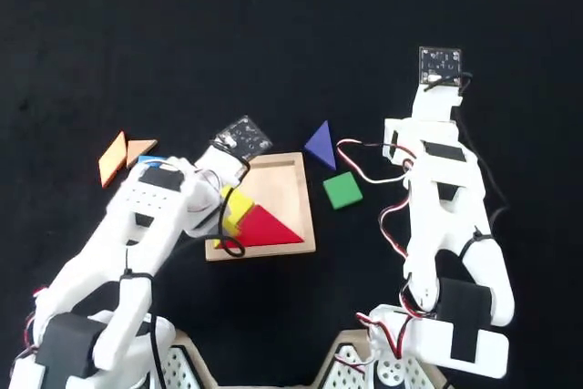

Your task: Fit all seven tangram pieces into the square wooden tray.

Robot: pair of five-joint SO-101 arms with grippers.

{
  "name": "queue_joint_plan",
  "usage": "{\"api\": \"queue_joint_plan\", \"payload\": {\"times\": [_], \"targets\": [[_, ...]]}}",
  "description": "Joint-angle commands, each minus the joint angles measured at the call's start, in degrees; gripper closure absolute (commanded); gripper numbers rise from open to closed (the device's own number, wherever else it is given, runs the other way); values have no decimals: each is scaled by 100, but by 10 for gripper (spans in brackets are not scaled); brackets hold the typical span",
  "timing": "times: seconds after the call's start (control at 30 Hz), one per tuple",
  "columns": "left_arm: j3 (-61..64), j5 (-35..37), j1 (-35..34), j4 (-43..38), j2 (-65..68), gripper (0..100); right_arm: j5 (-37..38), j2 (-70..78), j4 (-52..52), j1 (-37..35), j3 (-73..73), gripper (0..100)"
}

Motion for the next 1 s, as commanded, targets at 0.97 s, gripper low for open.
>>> {"api": "queue_joint_plan", "payload": {"times": [0.97], "targets": [[-1367, 607, 286, -448, 1433, 668, -44, -224, -97, 18, -40, 966]]}}
